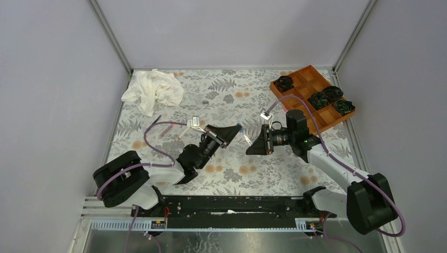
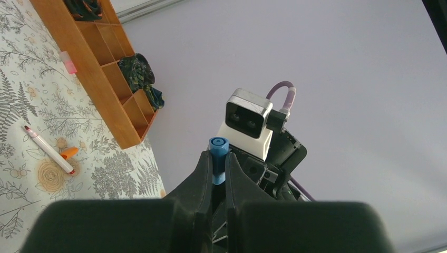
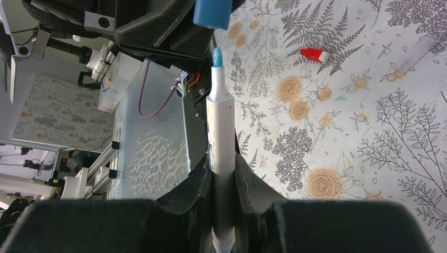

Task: Insert the pens into the pen caps
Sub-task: Insert the pen cap onto the pen.

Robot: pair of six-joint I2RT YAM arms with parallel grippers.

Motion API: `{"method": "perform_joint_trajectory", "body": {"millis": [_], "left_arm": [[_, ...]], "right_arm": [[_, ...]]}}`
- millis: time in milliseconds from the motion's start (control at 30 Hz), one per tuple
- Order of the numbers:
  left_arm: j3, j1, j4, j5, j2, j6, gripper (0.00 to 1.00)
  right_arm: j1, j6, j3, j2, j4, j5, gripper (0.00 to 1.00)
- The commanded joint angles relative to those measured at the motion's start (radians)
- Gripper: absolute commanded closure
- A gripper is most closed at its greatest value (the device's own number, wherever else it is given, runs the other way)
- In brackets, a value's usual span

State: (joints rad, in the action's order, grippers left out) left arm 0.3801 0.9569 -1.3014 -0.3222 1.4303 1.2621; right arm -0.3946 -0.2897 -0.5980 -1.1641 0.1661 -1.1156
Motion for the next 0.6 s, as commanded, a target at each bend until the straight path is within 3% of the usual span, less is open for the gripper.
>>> {"method": "perform_joint_trajectory", "body": {"millis": [0,567], "left_arm": [[-0.003,0.010,0.012,-0.028,-0.011,-0.033,1.00],[-0.004,0.013,0.028,-0.025,-0.011,-0.029,1.00]], "right_arm": [[-0.008,0.015,-0.037,0.024,0.003,-0.001,1.00],[-0.003,0.017,-0.043,0.026,-0.007,0.029,1.00]]}}
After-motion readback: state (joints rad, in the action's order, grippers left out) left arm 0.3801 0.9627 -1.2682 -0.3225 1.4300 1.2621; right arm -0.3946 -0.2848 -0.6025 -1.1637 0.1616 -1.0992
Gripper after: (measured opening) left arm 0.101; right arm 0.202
